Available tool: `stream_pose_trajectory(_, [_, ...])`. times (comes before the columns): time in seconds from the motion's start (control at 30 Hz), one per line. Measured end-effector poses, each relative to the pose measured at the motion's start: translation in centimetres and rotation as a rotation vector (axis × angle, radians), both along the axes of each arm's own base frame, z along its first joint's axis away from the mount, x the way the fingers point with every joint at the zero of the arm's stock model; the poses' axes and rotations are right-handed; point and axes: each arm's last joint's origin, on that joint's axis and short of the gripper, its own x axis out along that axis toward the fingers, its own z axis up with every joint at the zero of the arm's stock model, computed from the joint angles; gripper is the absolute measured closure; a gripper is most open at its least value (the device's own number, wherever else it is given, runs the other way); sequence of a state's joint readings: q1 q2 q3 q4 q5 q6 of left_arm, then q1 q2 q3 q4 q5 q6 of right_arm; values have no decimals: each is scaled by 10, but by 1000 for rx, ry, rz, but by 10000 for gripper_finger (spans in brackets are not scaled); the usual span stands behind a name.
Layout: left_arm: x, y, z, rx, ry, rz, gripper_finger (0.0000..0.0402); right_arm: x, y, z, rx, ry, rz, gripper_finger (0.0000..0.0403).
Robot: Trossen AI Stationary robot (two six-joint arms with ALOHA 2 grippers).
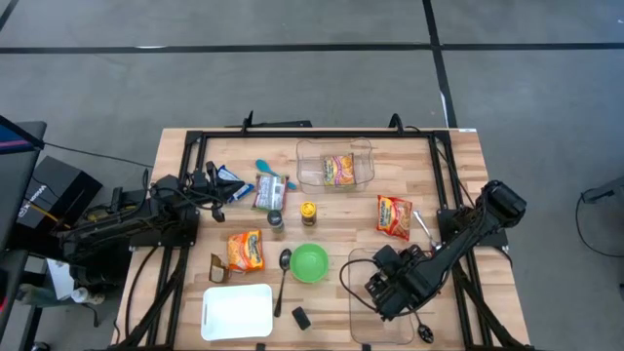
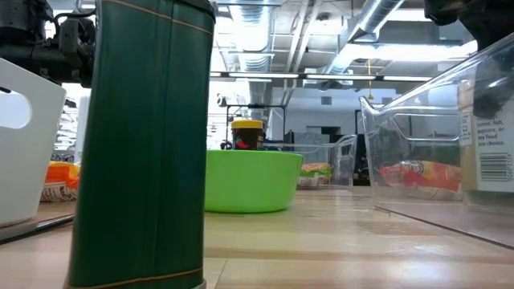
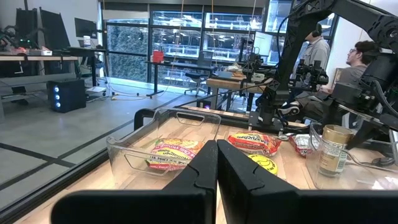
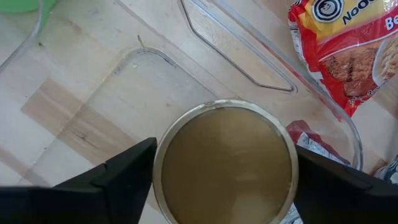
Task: Pick & Place Food Item
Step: Put the gold seasoning into the bottom transparent bin, then put the top red noodle pack into the top transparent bin
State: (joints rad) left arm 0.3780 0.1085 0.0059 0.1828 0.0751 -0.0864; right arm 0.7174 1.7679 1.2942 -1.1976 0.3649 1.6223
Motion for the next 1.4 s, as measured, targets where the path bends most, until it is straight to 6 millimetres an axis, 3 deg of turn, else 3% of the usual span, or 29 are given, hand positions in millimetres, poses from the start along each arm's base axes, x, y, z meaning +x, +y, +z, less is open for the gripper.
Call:
stream_pose_trajectory(0.27, [0,0,0,0,0,0,401,-1,0,0,-7,8,4,7])
stream_pose_trajectory(1.0, [0,0,0,0,0,0,401,8,5,44,-69,-24,133,18])
stream_pose_trajectory(1.4, [0,0,0,0,0,0,401,28,-10,75,-427,-168,327,18])
